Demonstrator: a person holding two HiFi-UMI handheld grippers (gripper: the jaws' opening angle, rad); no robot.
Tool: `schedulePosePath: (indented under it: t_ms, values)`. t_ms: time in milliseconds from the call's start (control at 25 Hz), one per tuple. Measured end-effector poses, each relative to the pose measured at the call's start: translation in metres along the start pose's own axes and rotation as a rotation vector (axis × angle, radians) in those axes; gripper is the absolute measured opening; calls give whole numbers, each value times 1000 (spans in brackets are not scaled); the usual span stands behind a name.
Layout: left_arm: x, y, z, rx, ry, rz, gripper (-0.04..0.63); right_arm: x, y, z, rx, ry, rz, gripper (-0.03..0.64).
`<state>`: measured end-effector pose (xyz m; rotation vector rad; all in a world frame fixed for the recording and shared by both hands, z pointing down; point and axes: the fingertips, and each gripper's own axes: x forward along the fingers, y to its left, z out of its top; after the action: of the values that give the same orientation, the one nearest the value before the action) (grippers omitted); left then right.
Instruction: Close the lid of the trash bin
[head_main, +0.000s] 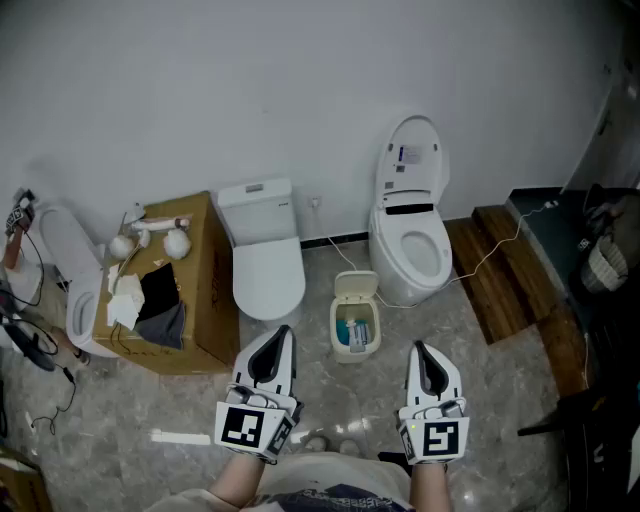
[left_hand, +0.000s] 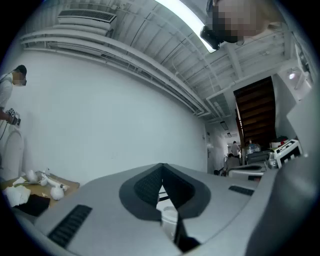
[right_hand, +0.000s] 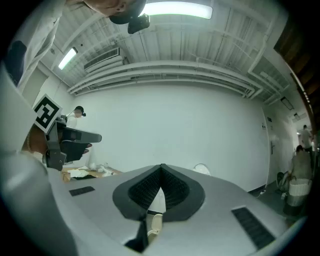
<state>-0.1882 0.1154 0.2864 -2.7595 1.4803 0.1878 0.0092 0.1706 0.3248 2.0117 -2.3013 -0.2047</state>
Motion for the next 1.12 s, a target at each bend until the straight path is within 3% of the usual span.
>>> schedulePosePath:
  t_ms: [320, 480, 520, 560, 600, 640, 720, 800, 960, 1120]
  values:
    - [-5, -3, -2, 6, 2, 9, -2, -4, 0, -2, 10, -3, 9, 5]
    - [-6, 1, 2, 33, -5, 12, -2, -7, -7, 0, 144, -57, 58, 8]
    - [-7, 3, 5, 42, -12, 9, -2, -8, -10, 1, 173, -72, 77, 38]
    - [-7, 6, 8, 47, -22, 4, -2, -9, -13, 1, 192, -80, 97, 160]
    - [-8, 10, 12, 49, -33, -1, 27, -10, -17, 1, 204, -83, 109, 391]
    - [-9, 14, 15, 49, -42, -4, 120, -12, -22, 1, 212, -84, 107, 499]
    - [-12, 24, 22, 56, -55, 0, 279, -19, -40, 1, 218, -93, 65, 527]
    - [-16, 34, 30, 66, -68, 19, 339, -29, -61, 1, 228, -105, 16, 538]
    - [-25, 55, 40, 83, -68, 79, 353, -47, -96, 0, 246, -112, -49, 538]
    - [-17, 51, 33, 80, -51, 110, 353, -54, -119, -3, 233, -101, -60, 538]
